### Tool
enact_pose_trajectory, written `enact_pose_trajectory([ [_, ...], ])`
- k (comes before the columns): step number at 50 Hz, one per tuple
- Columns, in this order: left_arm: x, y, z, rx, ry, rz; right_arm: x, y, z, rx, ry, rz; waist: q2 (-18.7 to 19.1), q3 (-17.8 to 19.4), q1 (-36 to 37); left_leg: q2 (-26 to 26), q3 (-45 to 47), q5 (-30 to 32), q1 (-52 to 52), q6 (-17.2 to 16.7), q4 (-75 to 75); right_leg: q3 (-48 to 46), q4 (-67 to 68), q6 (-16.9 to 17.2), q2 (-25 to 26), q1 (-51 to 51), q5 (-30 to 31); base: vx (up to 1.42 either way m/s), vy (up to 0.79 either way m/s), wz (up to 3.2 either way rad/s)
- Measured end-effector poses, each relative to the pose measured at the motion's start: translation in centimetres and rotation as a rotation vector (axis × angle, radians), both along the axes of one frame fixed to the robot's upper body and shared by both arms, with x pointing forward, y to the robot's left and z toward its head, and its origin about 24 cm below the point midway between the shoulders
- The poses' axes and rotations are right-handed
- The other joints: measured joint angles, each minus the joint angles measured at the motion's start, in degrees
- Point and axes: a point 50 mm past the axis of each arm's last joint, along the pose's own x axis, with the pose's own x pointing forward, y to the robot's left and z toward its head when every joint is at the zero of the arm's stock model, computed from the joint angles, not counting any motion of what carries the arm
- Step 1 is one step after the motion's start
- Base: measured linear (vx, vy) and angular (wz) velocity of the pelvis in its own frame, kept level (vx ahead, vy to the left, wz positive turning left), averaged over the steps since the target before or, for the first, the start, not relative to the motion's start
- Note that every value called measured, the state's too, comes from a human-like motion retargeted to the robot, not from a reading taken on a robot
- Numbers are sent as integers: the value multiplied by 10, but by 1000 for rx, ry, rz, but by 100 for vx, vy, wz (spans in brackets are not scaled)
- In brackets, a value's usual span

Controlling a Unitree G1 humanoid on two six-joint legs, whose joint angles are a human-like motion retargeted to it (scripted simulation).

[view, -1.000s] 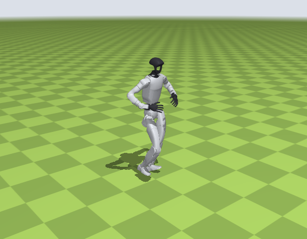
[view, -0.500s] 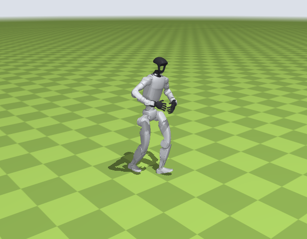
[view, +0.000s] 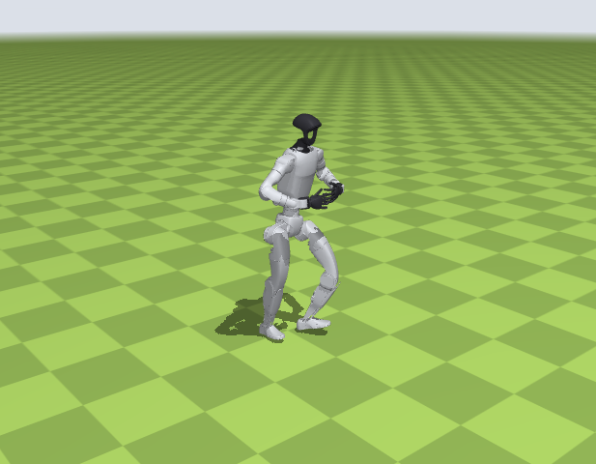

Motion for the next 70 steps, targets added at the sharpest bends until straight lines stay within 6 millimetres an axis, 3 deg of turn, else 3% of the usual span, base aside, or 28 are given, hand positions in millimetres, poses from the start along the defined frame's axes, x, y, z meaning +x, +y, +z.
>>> enact_pose_trajectory([
  [3,1,-4,6,-68,-4,9,0,6,2,67,7,-6,16,-9,0,16,-21,4,23,-13,3,-3,-1,-1,9,6,8,8,8,7],
  [5,2,-8,11,-103,0,-11,0,8,6,108,16,0,-2,-24,-5,-18,-5,17,61,-12,-58,0,-55,-3,-9,27,27,16,9,28],
  [10,-3,-21,16,-160,8,-97,-5,21,8,169,42,63,10,-36,-14,-20,-14,4,82,-21,-74,-6,-16,-11,-12,18,14,10,12,20],
  [12,-4,-25,23,-187,-3,-137,-6,25,13,189,39,101,-31,-48,-23,-82,17,30,119,-8,-159,-12,66,-10,-73,-27,-33,15,13,35],
  [16,-8,-33,34,-266,-24,-173,-11,36,21,238,22,161,-38,-39,-30,-91,15,15,127,-5,-136,-20,181,-17,-102,-60,-67,6,14,16],
  [20,-9,-34,46,-380,-32,-165,-13,41,32,279,-36,190,-65,-29,-40,-125,26,4,141,10,-133,-36,335,-29,-163,-115,-92,7,14,20],
  [22,-4,-31,53,-457,-25,-141,-13,42,39,296,-77,191,-145,-36,-73,-242,47,55,177,36,-242,3,471,-9,-272,-193,-93,8,16,97],
  [25,-1,-28,51,-556,26,-88,-11,41,40,322,-93,150,-175,-20,-99,-281,37,49,185,46,-220,49,567,4,-292,-235,-64,6,16,78],
  [28,5,-25,47,-629,79,-44,-8,38,38,322,-104,101,-210,-17,-131,-340,23,82,223,56,-296,97,629,9,-322,-304,-61,11,15,70],
  [31,4,-24,44,-654,118,-28,-7,33,34,291,-96,75,-209,-7,-147,-350,5,82,246,59,-317,123,623,17,-306,-357,-52,11,14,49],
  [36,-8,-21,37,-605,155,-33,-7,25,26,232,-84,52,-167,-5,-141,-317,-14,62,253,61,-313,135,474,45,-232,-419,-11,11,12,11],
  [38,-13,-18,29,-562,181,-22,-8,23,23,210,-80,46,-161,-1,-135,-315,-12,50,246,65,-284,139,434,58,-225,-441,-2,5,8,-3],
  [40,-20,-14,19,-495,210,-13,-9,23,22,195,-96,38,-135,-17,-118,-290,-14,35,231,68,-272,121,355,63,-197,-442,30,8,7,-19],
  [43,-29,-8,-1,-402,281,11,-11,24,21,174,-119,47,-128,-14,-107,-293,-11,9,218,78,-218,123,380,74,-202,-457,51,4,2,2],
  [45,-38,-2,-14,-327,324,14,-12,27,21,168,-145,54,-116,-31,-99,-288,-17,5,216,83,-226,114,352,78,-194,-446,80,8,0,10],
  [50,-55,5,-32,-249,417,-13,-9,30,29,186,-213,54,-103,-43,-97,-289,-13,-7,197,86,-185,129,385,89,-188,-452,110,0,-2,2],
  [53,-59,7,-30,-248,419,-50,-5,31,39,217,-270,47,-87,-53,-102,-271,-11,-4,181,77,-172,149,376,107,-157,-451,135,-4,-9,-8],
  [57,-52,7,-13,-287,343,-113,-3,33,56,258,-350,79,-63,-63,-105,-236,-3,-3,137,63,-142,158,384,99,-136,-456,97,-7,-15,-32],
  [60,-46,4,2,-334,262,-136,-8,38,63,284,-362,127,-60,-62,-105,-216,10,-16,96,58,-85,151,473,79,-164,-461,44,-9,-25,-37],
  [65,-37,5,31,-401,104,-212,-21,34,69,293,-324,222,-72,-76,-103,-211,29,-12,75,59,-85,114,588,38,-329,-409,-21,-6,-37,-30],
  [68,-39,11,38,-375,55,-237,-26,24,66,294,-303,191,-93,-82,-95,-194,51,-5,90,54,-93,96,580,40,-397,-359,-35,-4,-49,-85],
  [70,-42,17,39,-346,52,-242,-27,18,62,305,-287,146,-108,-92,-90,-172,67,5,95,47,-101,82,548,51,-409,-338,-36,-3,-54,-134],
])
